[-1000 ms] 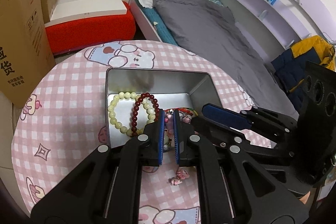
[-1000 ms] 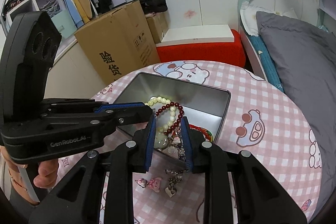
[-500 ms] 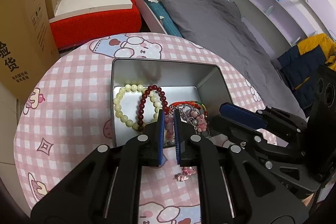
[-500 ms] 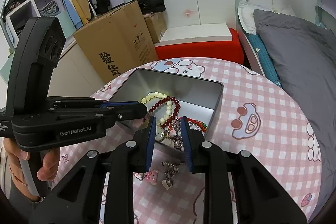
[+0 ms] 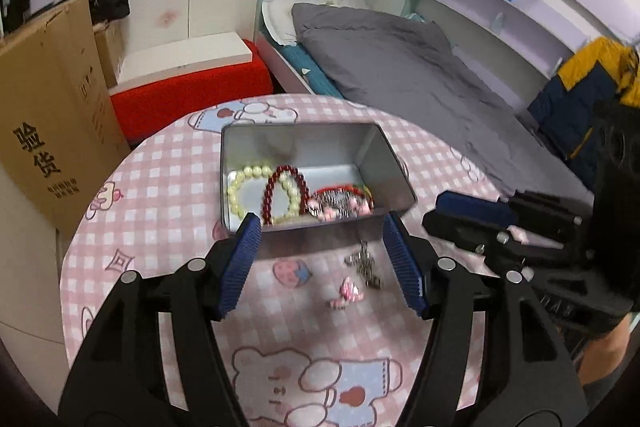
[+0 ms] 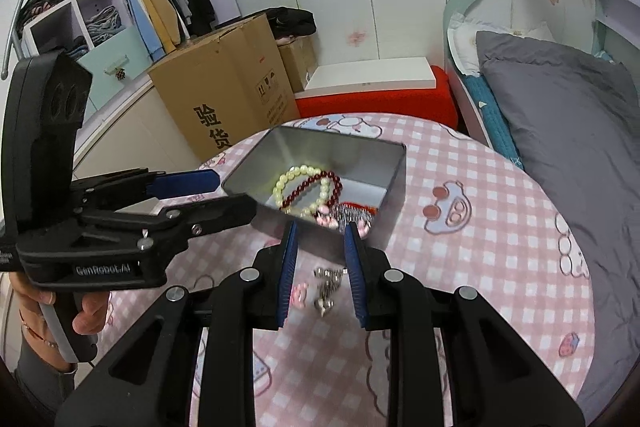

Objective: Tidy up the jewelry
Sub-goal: 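Grasp the silver heart-pendant chain with the left tool while the right tool grasps the pearl chain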

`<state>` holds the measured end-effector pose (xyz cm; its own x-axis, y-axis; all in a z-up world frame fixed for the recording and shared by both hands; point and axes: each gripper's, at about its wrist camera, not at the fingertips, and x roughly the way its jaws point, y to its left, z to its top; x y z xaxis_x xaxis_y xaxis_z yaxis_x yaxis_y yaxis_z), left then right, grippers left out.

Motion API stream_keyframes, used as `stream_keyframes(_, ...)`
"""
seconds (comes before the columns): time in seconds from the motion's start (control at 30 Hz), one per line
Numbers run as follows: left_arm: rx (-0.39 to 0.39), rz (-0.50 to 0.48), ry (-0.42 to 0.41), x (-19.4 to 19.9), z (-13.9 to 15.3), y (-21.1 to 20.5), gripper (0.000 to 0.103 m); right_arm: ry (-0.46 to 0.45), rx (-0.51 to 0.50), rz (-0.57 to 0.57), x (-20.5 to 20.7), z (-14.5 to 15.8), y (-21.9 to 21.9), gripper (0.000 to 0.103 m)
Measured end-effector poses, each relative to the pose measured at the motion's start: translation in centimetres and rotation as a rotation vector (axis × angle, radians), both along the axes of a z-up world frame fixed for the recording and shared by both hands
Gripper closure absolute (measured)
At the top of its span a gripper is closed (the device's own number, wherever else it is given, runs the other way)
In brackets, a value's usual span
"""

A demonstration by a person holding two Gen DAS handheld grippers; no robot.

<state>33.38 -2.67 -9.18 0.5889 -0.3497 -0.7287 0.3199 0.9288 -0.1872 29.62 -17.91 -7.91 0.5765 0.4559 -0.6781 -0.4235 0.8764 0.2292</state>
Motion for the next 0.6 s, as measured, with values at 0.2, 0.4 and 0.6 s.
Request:
stream_keyframes(0.2,0.052,-0.045,-0.006,-2.1,-2.2,-1.2,0.04,0.01,-0.029,-0.001,-1.7,-1.3,-0.1,0.081)
stream_keyframes(0.4,0.102,-0.068,0.017,-2.7,-4.9,-2.2,0.043,0.037,-0.045,-0.006,-2.7,-3.2,-0.4,0.081)
stream_keyframes(0.6,0.127,-0.075,0.036,-2.6,-6.3,-3.0,0.052,0.059,-0.049,-0.005,-3.2,-4.5,-0.5,0.081)
